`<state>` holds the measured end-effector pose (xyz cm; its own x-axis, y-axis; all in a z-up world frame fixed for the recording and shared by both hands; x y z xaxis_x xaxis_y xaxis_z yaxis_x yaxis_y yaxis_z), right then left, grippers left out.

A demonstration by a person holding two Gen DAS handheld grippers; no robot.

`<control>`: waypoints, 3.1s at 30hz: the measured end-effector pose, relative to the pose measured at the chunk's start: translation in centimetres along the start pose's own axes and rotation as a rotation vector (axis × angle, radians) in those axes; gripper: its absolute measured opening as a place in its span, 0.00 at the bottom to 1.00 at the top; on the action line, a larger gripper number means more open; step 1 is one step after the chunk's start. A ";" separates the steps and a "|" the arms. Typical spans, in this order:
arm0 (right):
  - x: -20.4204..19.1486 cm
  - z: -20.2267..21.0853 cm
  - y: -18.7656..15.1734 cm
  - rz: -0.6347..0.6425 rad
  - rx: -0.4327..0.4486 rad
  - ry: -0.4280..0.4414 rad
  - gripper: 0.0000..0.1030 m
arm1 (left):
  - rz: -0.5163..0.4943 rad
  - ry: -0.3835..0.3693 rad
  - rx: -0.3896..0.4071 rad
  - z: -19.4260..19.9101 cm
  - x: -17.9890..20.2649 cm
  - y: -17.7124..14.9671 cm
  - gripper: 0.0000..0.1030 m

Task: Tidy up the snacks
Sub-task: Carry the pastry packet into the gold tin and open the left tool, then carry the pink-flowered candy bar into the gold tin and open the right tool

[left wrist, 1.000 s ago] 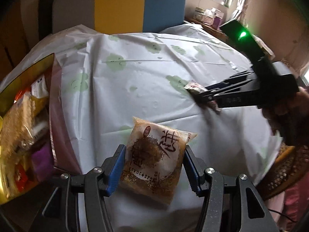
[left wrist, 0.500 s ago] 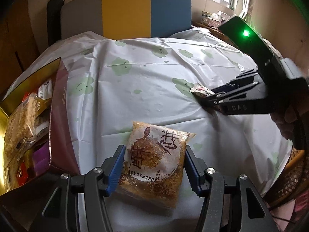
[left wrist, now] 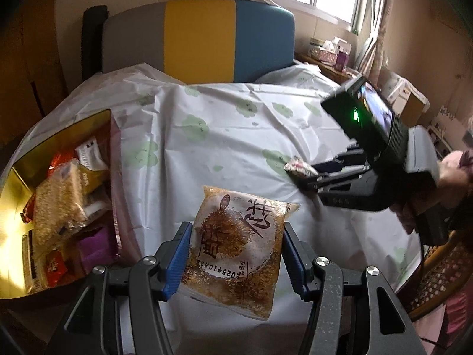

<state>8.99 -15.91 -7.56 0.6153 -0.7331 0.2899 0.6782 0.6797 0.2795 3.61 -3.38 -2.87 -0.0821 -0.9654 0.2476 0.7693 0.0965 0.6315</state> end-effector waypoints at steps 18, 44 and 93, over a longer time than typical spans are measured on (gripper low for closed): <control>-1.2 0.6 0.1 0.048 0.008 -0.033 0.23 | 0.469 0.167 0.179 7.7 -17.2 5.5 0.57; -1.8 0.9 0.1 0.083 0.006 -0.063 0.23 | 0.577 0.343 0.127 4.5 -24.2 4.2 0.59; -10.7 8.4 17.4 0.090 0.311 0.279 0.19 | 0.478 0.390 0.178 7.2 -20.4 1.2 0.61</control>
<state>10.83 3.99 1.94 0.7807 -0.6200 0.0785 0.4898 0.6851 0.5392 1.64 18.13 -1.92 0.5066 -0.8197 0.2674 0.5444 0.5446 0.6380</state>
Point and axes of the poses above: each gripper's, at about its wrist camera, not at the fingertips, and z roughly against the way its jaws point, x to its right, y to its top, the point moved 1 cm from there along -z, roughly the way its jaws point, and after that the axes turned 13 degrees about z, right-handed, at the moved point
